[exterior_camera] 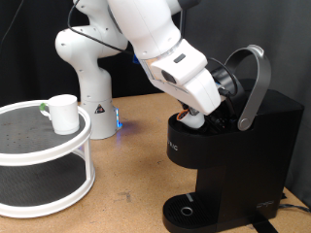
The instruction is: Make a cup of coffee with the keurig machine
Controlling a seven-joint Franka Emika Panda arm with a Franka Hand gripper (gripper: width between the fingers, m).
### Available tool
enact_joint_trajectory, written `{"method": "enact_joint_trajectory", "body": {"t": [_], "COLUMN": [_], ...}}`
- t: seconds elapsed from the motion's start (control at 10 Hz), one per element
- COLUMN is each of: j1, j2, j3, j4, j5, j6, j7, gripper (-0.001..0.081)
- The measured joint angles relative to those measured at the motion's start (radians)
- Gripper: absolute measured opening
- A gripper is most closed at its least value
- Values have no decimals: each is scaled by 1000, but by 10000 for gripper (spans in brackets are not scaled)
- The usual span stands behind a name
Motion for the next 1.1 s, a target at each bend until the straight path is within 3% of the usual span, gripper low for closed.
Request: {"method": "enact_joint_trajectory", "body": {"t": [0.6,0.7,0.8,1.0,1.1], "j1": [0,0,-2,-5,-5], "j2": [8,13,23,38,42], "j3": [7,6,6,5,3], "j4": [1,1,1,1,1], "j5": [-5,-8,-10,-10,-9], "j6": [-2,-2,-2,0,1], "j7": [8,8,8,8,8], "gripper": [82,208,208,557,557]}}
